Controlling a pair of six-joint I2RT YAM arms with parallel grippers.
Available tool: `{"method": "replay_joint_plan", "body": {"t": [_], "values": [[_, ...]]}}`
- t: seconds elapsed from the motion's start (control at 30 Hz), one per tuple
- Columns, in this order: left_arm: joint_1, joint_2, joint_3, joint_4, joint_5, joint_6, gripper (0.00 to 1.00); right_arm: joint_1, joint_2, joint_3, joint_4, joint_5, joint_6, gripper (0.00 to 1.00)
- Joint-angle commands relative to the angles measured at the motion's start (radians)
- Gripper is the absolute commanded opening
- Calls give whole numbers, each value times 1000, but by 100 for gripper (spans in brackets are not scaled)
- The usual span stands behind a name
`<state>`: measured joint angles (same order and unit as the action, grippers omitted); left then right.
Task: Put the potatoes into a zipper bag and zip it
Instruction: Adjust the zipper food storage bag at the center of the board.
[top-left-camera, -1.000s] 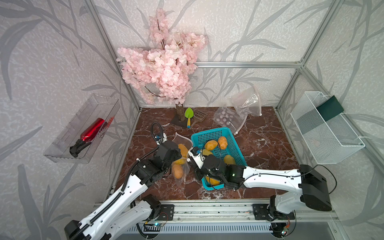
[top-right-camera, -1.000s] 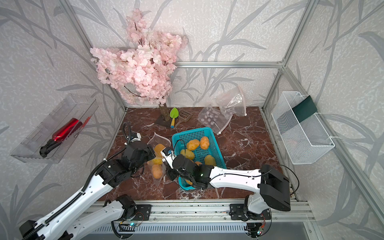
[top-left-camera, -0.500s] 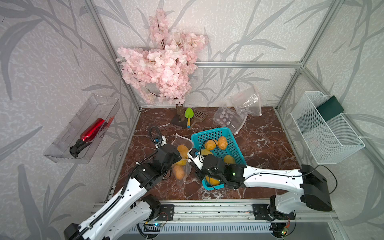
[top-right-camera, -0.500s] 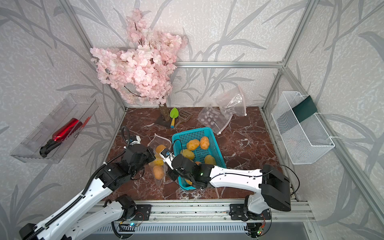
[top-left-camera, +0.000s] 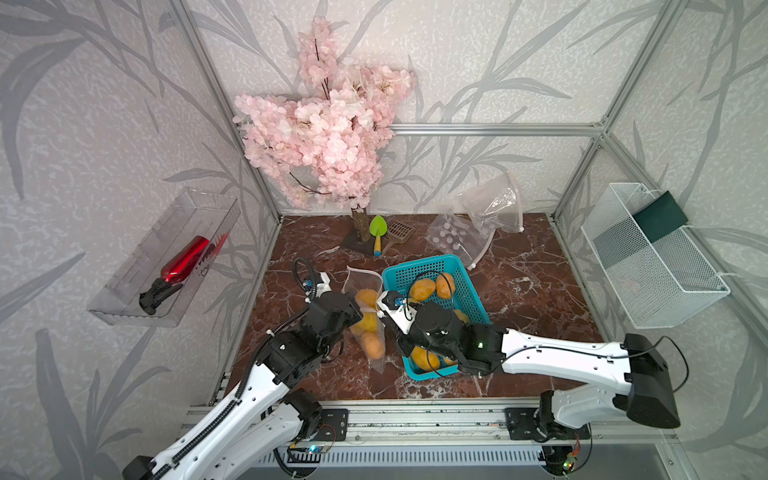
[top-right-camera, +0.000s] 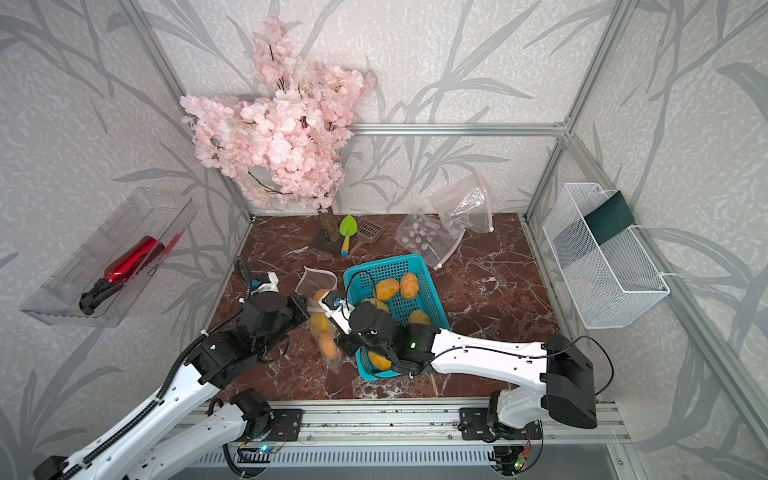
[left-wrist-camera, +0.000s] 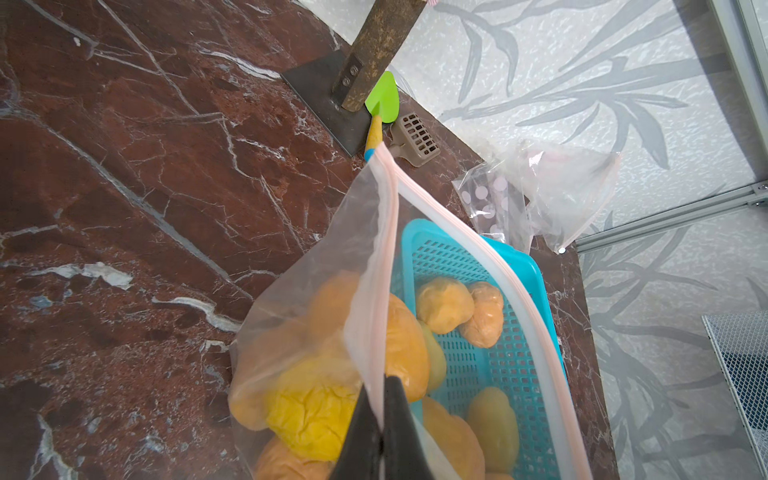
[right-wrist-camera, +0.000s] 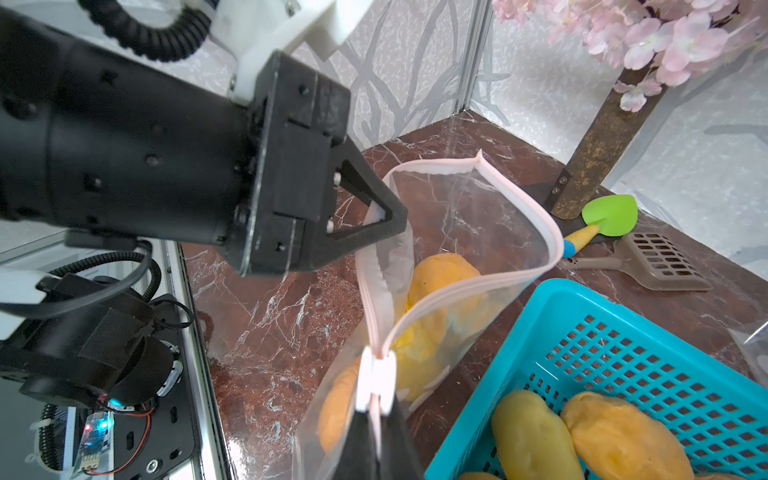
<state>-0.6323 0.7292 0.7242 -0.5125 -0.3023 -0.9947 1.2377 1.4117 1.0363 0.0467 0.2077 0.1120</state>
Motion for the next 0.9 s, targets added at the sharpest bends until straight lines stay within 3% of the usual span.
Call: {"method": "replay_joint_plan", "body": {"t": [0.0,0.33,0.5,0.63,0.87], "values": [[9,-8,-38,7,-46,-45,0,-3,30,19,17,-26,25,14],[14,-2,-91,31,-66,-95,0,-1,84,-85,193,-59,110,49],[19,-16,-92,29,-65,-96,0,-1,94,-137,262,-13,127,52],[26,-14,-79,7,-61,-98,0,1,73,-208,365,-12,109,66],[56,-29,-71,-19,-41,-107,0,5,101,-277,507,28,65,76]]}}
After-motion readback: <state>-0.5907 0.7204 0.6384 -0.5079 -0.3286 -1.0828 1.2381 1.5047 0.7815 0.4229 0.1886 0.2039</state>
